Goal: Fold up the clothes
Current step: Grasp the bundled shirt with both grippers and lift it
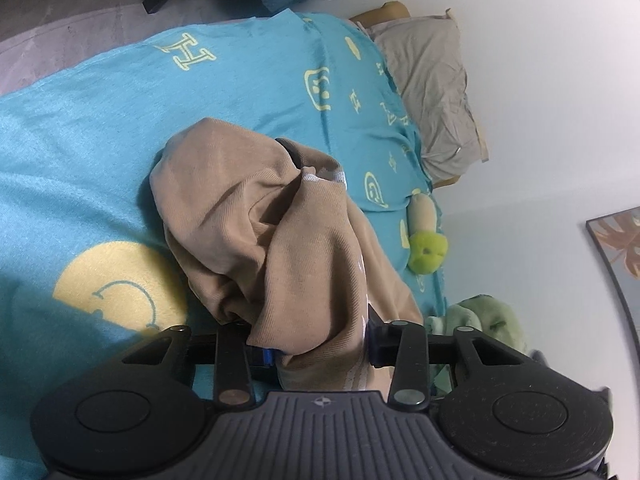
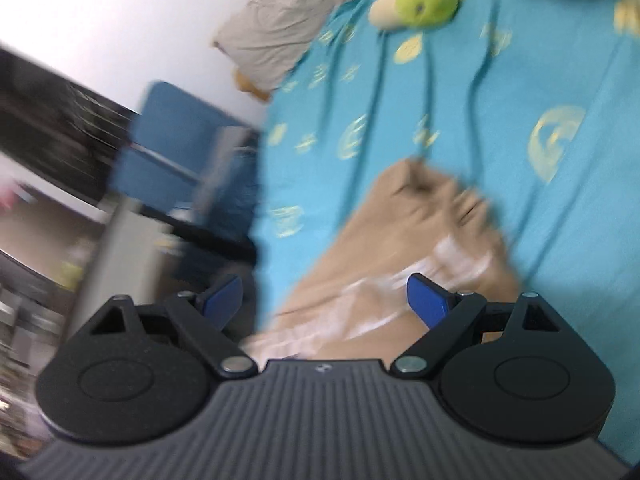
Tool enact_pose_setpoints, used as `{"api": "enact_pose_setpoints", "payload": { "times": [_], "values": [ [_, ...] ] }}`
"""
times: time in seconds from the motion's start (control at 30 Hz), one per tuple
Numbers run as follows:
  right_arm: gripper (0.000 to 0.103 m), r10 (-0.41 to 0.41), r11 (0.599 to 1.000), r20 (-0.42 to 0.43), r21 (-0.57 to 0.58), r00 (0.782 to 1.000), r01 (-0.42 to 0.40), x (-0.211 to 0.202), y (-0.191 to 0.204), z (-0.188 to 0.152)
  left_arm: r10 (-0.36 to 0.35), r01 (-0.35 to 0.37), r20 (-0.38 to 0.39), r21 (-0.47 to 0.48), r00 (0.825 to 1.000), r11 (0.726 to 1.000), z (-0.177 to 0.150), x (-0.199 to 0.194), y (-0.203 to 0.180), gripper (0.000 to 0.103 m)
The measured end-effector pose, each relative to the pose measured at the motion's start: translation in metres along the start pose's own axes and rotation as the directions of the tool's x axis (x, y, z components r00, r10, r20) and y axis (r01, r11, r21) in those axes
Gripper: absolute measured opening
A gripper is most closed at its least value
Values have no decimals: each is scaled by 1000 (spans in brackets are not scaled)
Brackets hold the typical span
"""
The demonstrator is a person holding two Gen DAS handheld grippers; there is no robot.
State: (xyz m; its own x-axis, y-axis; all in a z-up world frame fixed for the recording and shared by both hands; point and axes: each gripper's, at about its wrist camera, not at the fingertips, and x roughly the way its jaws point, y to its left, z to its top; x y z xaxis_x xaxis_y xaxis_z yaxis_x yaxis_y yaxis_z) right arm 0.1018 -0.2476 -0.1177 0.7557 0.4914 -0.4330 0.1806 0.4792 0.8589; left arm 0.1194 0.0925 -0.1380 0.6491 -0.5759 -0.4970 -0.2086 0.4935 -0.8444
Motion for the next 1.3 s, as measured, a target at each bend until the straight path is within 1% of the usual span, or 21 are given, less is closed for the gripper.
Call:
{"api": "enact_pose_setpoints", "payload": {
  "times": [0.03, 0.1, 0.2, 0.27, 0.37, 0.4, 0.5, 0.6, 0.7, 0.73, 0.77, 0.8, 0.83, 0.87, 0.9, 0.93, 1.0, 1.1, 1.2, 1.3],
  "values": [
    [91, 45, 997, -33, 58, 998, -43, 1, -3, -2, -7, 7, 2, 0, 1000, 1000, 0, -1, 0, 40],
    [91, 94, 982, -112, 173, 989, -74, 10, -14, -11, -20, 20, 7, 1, 1000, 1000, 0, -3, -1, 39],
    [92, 142, 940, -190, 333, 971, -73, 28, -32, -25, -41, 41, 14, -3, 999, 999, -3, -10, 1, 38],
    [92, 144, 909, -224, 416, 964, -39, 41, -45, -35, -52, 52, 18, -4, 999, 999, -3, -12, 2, 37],
    [93, 135, 882, -223, 472, 965, -14, 56, -59, -44, -75, 75, 23, -10, 997, 997, -4, -14, 2, 37],
    [93, 129, 874, -211, 486, 969, -10, 60, -63, -44, -82, 82, 24, -11, 996, 997, -4, -15, 2, 36],
    [92, 113, 859, -160, 512, 981, -15, 67, -74, -40, -101, 102, 29, -27, 994, 994, -4, -15, 1, 35],
    [92, 70, 845, -77, 534, 995, -18, 58, -81, -36, -123, 125, 39, -41, 992, 991, -3, -18, 2, 34],
    [92, 11, 849, 13, 529, 1000, -16, 47, -87, -33, -130, 132, 44, -42, 991, 990, -3, -18, 2, 34],
    [81, 8, 852, 24, 523, 1000, -20, 46, -87, -31, -130, 132, 44, -41, 991, 990, -3, -18, 1, 34],
    [75, 8, 856, 32, 516, 999, -23, 45, -87, -30, -131, 133, 45, -41, 990, 990, -2, -18, 2, 34],
    [68, -7, 863, 27, 505, 1000, -8, 45, -86, -28, -132, 135, 48, -44, 990, 990, -2, -18, 2, 34],
    [56, -18, 875, 31, 485, 999, 0, 44, -82, -28, -133, 136, 52, -45, 990, 990, -2, -19, 2, 34],
    [48, -22, 886, 37, 463, 999, 2, 43, -79, -28, -134, 137, 56, -46, 989, 990, -1, -20, 2, 34],
    [36, -24, 900, 45, 437, 999, 2, 41, -74, -28, -134, 137, 59, -47, 989, 989, -1, -21, 2, 34],
    [30, -26, 913, 53, 409, 998, 2, 38, -70, -27, -135, 138, 62, -48, 989, 989, -1, -22, 2, 34],
    [25, -35, 937, 61, 350, 998, 12, 33, -59, -26, -135, 137, 64, -37, 989, 990, -2, -25, -3, 33],
    [23, -37, 959, 84, 285, 996, 12, 20, -42, -25, -146, 147, 67, -5, 987, 989, -5, -36, -22, 33],
    [22, -17, 968, 126, 249, 992, -15, -11, -30, -13, -169, 168, 52, 17, 984, 986, -12, -47, -53, 33],
    [22, 5, 977, 180, 208, 984, -43, -48, -19, 1, -194, 192, 21, 58, 981, 980, -26, -55, -96, 33]
  ]
}}
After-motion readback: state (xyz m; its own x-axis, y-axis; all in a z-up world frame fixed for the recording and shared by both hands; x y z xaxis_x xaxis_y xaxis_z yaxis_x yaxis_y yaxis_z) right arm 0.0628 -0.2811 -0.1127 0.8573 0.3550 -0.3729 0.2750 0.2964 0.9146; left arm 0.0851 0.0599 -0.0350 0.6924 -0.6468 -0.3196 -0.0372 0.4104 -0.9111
